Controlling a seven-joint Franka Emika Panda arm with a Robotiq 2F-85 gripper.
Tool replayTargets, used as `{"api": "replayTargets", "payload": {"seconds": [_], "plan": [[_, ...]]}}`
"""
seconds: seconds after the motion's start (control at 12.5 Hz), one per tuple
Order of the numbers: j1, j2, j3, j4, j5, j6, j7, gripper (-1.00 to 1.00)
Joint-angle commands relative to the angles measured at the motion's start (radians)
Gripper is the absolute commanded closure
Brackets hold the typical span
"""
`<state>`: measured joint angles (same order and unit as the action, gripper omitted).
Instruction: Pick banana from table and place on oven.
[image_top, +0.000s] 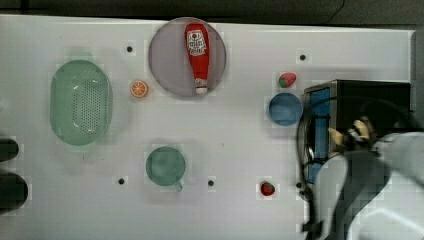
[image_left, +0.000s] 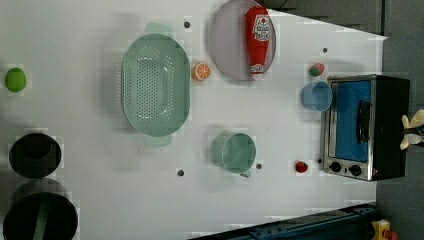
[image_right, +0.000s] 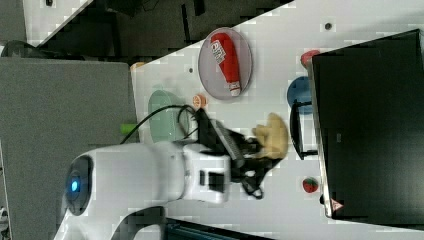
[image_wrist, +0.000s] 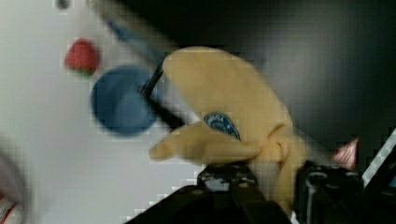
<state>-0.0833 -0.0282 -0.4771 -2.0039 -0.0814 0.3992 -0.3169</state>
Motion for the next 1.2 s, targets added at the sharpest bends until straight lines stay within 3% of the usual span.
{"api": "replayTargets", "payload": {"seconds": [0.08,0.24,0.48,0.64,1.12,1.2], "plan": [[0.011,0.11,-0.046,0.125,-0.006,0.027,-0.306,0.48],[0.006,0.196,-0.079,0.164,0.02,0.062,-0.389,0.48],[-0.009,0.268,-0.108,0.164,0.145,0.083,-0.394,0.48],[-0.011,0.277,-0.109,0.164,0.147,0.115,-0.456,0.4],[-0.011,0.265,-0.11,0.16,0.145,0.115,-0.486,-0.93],[-0.008,0.244,-0.109,0.171,0.141,0.099,-0.486,-1.0]]}}
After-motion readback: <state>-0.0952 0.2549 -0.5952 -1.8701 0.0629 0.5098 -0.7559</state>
